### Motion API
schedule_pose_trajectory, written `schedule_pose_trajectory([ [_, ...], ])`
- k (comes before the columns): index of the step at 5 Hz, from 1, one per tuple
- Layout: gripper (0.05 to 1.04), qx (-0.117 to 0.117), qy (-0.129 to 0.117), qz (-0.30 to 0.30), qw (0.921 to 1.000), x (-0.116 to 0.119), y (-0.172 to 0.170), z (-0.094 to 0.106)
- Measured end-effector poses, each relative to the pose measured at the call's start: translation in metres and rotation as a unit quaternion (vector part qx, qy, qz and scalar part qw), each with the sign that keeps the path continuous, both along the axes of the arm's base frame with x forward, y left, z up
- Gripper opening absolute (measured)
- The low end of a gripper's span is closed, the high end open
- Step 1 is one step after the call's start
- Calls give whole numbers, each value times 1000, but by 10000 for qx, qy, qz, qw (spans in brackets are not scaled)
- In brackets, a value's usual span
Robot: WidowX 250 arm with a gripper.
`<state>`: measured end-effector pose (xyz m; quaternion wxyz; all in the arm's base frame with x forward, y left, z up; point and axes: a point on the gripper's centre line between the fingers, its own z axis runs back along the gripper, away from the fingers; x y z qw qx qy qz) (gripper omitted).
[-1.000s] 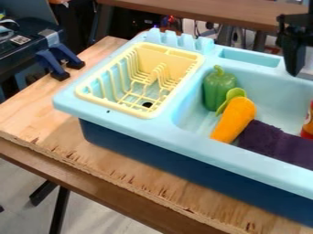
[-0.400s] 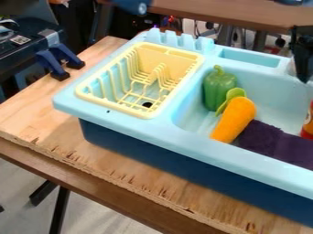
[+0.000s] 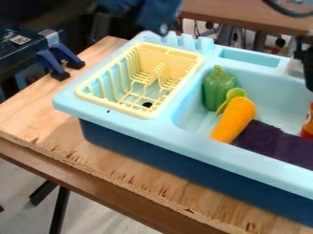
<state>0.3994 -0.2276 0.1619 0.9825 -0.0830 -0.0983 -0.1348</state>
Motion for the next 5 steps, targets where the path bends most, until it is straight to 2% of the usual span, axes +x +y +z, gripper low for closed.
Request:
schedule_pose_trajectory([
  [1, 465, -51, -80, -8, 10000, 3, 0, 1],
  [3, 388, -121, -105, -25, 9999, 1, -2, 3],
  [4, 382, -225, -213, -58, 9995, -16, 7, 17],
  [5, 375, -423, -528, 53, 9977, -38, 28, 55],
])
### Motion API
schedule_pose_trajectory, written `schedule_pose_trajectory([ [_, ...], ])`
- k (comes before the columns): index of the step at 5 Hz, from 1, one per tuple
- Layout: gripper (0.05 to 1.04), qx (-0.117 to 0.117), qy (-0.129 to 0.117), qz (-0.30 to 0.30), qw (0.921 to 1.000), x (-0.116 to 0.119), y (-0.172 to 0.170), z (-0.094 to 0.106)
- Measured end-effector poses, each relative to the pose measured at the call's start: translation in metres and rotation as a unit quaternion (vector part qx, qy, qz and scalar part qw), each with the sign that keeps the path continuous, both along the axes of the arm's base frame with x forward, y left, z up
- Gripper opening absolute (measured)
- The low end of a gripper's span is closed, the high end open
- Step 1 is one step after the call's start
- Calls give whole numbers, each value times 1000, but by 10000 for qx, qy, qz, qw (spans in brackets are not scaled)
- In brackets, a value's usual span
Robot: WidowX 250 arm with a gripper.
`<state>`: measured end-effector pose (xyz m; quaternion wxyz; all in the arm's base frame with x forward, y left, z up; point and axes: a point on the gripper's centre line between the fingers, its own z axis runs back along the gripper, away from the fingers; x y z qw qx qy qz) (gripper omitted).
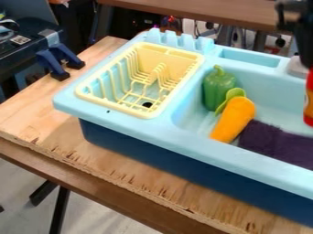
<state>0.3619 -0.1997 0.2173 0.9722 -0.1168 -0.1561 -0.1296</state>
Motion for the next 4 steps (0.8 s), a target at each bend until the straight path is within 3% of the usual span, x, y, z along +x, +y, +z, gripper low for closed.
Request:
schedule_pose_trajectory([
  [2, 375, 21, -49, 220, 9997, -37, 31, 23],
  [3, 375, 308, -64, 718, 9969, -37, 56, 30],
  [4, 375, 504, -21, 1411, 9887, -30, 90, 42],
])
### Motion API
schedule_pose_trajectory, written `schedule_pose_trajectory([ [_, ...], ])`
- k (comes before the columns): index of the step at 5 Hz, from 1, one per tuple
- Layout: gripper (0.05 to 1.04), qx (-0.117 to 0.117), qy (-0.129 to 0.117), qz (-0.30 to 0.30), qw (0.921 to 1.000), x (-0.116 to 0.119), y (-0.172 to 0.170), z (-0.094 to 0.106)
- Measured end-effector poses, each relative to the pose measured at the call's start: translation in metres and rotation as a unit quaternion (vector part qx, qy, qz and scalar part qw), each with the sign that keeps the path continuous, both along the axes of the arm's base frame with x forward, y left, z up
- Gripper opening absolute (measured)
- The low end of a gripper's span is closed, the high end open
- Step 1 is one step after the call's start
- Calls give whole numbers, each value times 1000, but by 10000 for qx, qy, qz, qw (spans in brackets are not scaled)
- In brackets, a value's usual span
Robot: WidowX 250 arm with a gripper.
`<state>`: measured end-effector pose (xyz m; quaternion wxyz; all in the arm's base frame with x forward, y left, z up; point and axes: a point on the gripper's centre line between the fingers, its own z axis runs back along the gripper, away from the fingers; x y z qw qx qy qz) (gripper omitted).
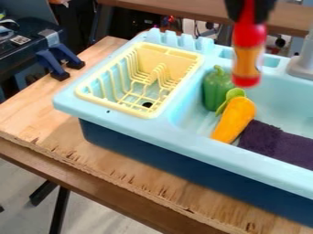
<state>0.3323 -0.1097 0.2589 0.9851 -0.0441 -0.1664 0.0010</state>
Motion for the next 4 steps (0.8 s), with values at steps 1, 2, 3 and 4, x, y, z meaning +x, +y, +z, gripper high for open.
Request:
schedule_pose_trajectory([
  [1, 375, 177, 102, 588, 9981, 2, 29, 4],
  [2, 375, 121, 82, 1041, 9945, 0, 51, 7],
  [3, 375, 18, 174, 1548, 9878, -15, 74, 5],
  [4, 375, -207, 447, 1853, 9814, -27, 90, -19],
])
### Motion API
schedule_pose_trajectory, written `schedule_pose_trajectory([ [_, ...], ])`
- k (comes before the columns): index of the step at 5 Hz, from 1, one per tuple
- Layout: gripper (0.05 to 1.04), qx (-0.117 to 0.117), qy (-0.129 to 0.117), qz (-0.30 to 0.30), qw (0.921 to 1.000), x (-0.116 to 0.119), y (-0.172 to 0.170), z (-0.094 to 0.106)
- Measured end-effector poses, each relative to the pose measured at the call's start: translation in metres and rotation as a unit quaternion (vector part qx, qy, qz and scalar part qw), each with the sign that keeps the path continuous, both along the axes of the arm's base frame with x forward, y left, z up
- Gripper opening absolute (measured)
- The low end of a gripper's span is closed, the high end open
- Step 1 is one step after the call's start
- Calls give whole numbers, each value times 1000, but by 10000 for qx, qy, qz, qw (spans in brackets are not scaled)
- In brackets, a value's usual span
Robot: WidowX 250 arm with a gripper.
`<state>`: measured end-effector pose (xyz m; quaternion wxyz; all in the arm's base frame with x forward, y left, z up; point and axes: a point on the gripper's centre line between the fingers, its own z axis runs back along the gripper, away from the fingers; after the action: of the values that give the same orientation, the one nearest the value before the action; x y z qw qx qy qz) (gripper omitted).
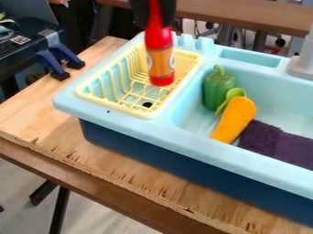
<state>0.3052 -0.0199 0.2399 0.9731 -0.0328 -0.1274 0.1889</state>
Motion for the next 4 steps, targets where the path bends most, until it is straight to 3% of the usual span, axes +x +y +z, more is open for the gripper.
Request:
schedule_pose_trajectory([
  [1, 375, -95, 57, 169, 9998, -3, 11, -10],
  [3, 375, 98, 36, 251, 9996, -2, 24, -19],
  [4, 375, -19, 166, 218, 9996, 6, 30, -41],
])
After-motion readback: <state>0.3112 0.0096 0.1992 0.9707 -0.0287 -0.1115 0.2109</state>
